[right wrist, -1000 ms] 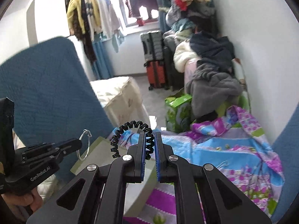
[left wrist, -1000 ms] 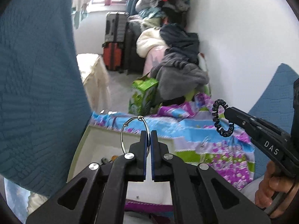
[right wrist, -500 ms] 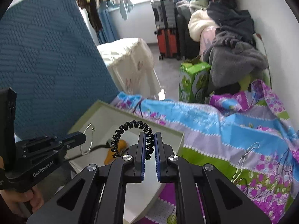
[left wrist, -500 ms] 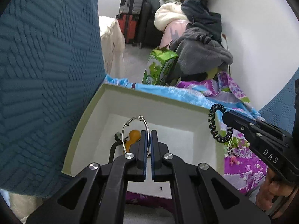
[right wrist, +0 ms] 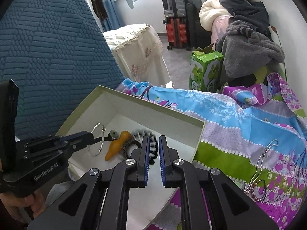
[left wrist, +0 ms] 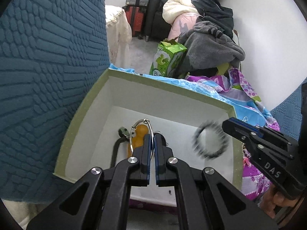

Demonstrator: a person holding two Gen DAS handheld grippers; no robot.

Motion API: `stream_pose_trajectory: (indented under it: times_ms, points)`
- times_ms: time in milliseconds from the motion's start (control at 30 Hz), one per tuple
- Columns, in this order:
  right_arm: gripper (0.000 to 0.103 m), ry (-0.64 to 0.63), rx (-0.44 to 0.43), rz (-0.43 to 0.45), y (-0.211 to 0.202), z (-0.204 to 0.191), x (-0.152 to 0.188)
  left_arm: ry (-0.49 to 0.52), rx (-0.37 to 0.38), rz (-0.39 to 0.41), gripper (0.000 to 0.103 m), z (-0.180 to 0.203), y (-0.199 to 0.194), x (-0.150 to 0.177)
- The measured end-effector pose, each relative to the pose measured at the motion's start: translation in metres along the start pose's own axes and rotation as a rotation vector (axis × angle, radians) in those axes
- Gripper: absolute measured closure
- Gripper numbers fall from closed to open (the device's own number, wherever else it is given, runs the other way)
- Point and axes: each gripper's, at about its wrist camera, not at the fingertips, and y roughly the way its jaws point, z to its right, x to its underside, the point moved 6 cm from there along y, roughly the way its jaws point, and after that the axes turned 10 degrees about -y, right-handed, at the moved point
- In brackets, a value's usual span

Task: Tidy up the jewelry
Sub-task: 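Carry the bracelet into the box and open right tool while left tool releases the hoop there, then move both open tools back from the box toward the remaining jewelry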

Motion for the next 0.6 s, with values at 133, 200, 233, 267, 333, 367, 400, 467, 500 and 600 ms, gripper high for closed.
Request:
stream_pose_trajectory:
  times_ms: [133, 200, 233, 267, 333, 367, 400, 467, 500, 600]
  points:
    - [0.079, 0.007, -0.014, 0.032, -0.016, 0.003, -0.007, 0.008, -0.010, 0.024, 0.100, 0.003, -0.012, -0.005]
    - [0.079, 0.003, -0.005, 0.054, -0.028, 0.006, -0.012, 0.015, -0.006, 0.035, 0.092, 0.008, -0.021, -0.008]
    - [0.078, 0.002, -0.003, 0.065, -0.033, 0.008, -0.014, 0.018, -0.006, 0.044, 0.087, 0.010, -0.025, -0.009]
    - [0.078, 0.005, 0.002, 0.079, -0.041, 0.010, -0.016, 0.021, -0.005, 0.056, 0.074, 0.013, -0.031, -0.010]
    - [0.078, 0.007, 0.010, 0.100, -0.053, 0.015, -0.021, 0.030, 0.008, 0.092, 0.061, 0.022, -0.045, -0.014]
    - [0.078, 0.007, 0.020, 0.114, -0.061, 0.019, -0.023, 0.034, 0.016, 0.106, 0.061, 0.026, -0.052, -0.016]
    - [0.078, 0.008, 0.028, 0.126, -0.069, 0.022, -0.025, 0.039, 0.025, 0.121, 0.061, 0.033, -0.059, -0.018]
    - [0.078, 0.009, 0.042, 0.154, -0.086, 0.027, -0.029, 0.047, 0.044, 0.145, 0.061, 0.042, -0.071, -0.022]
    - [0.078, 0.009, 0.049, 0.165, -0.094, 0.030, -0.030, 0.054, 0.057, 0.159, 0.061, 0.049, -0.079, -0.024]
    - [0.078, 0.015, 0.076, 0.212, -0.123, 0.039, -0.034, 0.078, 0.081, 0.185, 0.061, 0.067, -0.096, -0.026]
